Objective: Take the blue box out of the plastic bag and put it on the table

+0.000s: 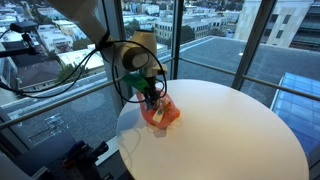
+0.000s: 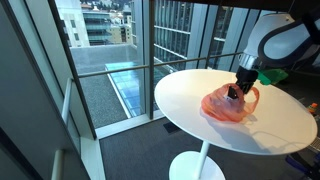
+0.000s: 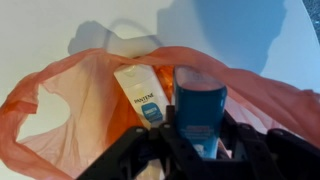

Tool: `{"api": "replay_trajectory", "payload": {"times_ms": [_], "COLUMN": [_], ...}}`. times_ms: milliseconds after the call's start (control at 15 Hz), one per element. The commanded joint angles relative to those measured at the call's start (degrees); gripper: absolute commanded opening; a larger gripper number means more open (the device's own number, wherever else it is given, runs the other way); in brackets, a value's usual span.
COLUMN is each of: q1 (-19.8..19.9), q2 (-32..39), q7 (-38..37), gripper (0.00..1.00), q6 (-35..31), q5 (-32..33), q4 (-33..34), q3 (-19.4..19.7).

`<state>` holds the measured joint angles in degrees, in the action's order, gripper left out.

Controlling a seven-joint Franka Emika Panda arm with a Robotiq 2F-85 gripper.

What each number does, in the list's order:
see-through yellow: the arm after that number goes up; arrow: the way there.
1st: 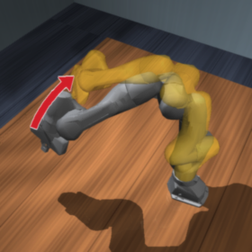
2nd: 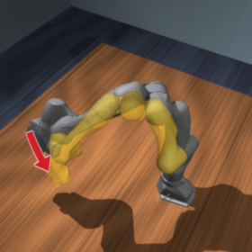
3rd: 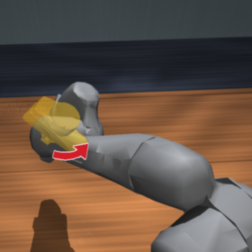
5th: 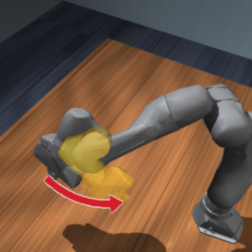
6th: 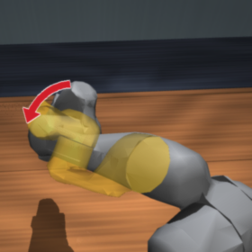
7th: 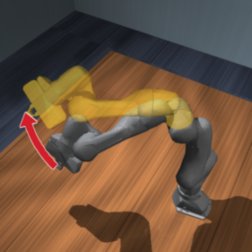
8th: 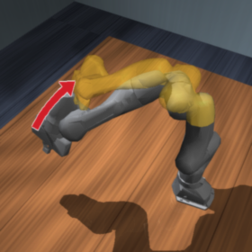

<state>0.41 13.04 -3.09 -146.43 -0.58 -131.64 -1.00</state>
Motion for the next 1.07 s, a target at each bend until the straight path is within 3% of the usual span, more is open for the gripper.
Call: {"api": "replay_trajectory", "payload": {"times_ms": [0, 333, 1000], "q1": [-0.3, -0.1, 0.9], "q2": [-6.1, -10.7, -9.4], "q7": [0.2, -1.5, -4.1], "gripper": [0.18, 0.18, 0.18], "q6": [3.9, 8.0, 8.2], "q5": [0.9, 4.5, 15.1], "q4": [-2.5, -3.7, -6.1], "q3": [0.7, 1.8, 4.6]}}
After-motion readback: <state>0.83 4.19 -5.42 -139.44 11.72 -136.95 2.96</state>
